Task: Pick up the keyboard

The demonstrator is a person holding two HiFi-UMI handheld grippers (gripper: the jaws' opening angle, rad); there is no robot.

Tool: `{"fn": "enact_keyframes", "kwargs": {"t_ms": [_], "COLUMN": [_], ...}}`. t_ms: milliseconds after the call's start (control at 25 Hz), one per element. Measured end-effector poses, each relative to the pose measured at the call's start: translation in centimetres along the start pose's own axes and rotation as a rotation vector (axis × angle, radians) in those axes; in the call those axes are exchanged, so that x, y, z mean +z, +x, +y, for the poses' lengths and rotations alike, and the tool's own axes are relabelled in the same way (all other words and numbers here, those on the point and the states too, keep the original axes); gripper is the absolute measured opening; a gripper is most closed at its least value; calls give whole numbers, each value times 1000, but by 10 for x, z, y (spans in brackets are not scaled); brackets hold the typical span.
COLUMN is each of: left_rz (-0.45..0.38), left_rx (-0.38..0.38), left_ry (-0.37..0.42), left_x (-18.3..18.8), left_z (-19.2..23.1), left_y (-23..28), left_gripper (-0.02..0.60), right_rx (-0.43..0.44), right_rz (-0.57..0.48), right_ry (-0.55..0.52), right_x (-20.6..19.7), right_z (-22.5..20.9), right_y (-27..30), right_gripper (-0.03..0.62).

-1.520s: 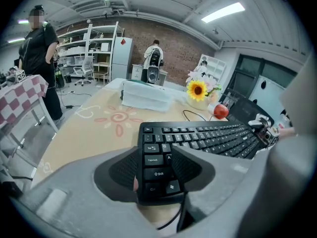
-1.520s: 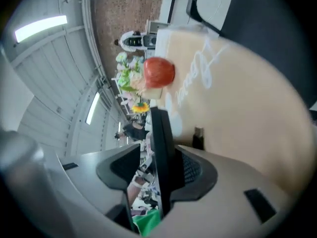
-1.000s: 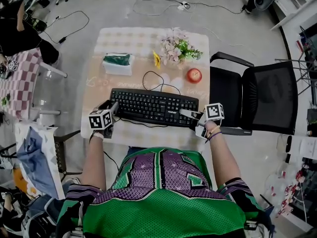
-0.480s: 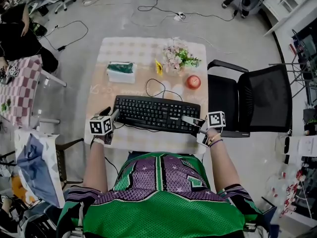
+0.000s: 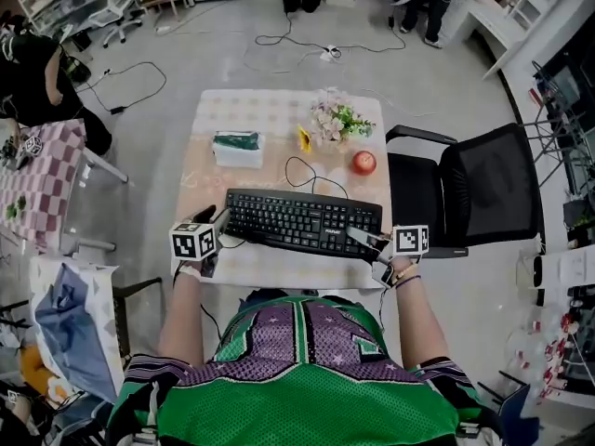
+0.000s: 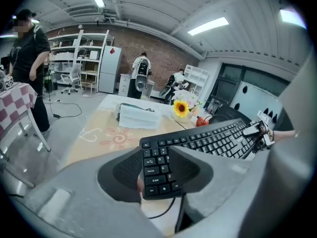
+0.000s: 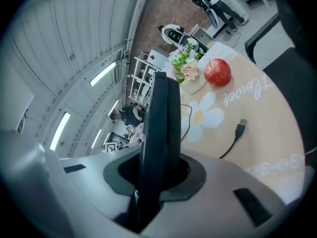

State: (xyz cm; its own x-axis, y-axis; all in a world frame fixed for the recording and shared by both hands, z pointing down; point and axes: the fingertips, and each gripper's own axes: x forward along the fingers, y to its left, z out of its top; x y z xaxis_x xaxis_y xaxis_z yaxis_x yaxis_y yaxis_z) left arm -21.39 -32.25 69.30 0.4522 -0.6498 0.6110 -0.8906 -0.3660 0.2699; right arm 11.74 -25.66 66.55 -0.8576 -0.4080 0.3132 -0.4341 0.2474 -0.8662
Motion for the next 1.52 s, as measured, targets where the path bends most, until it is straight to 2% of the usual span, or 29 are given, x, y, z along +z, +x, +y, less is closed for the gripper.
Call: {"fn": "enact_keyframes", "kwargs": {"t_ms": [200,520,720,880,1160,1520], "left_rz": [-32,-114,-148,-166,-235,-321], "left_rx": [-21,-26,-33,-36,-59,-97], "left_ry": [20,30,0,27,70,134], "left_x": [5,13,10,13,38,91], "left_z": [-8,-14,-2,-5,-19,-43], "left_y": [-23,-75,-101,-117,-137,-155], "left_gripper": [173,172,164,163,160,147], "right_rx": [-44,-80,-132,-171,-209,-240], "right_rz": [-54,-129,-208,-272,-375,-489], "right_ry": [-73,-253,-361,-421,-505,-599], "right_x": [-14,-34,-35,-32,-21,-1], "right_z": [29,85,109,129,164,214], "right_y": [-7,-7,0,-5,-15,-32], "right_gripper": [77,74,74,74,74,74]}}
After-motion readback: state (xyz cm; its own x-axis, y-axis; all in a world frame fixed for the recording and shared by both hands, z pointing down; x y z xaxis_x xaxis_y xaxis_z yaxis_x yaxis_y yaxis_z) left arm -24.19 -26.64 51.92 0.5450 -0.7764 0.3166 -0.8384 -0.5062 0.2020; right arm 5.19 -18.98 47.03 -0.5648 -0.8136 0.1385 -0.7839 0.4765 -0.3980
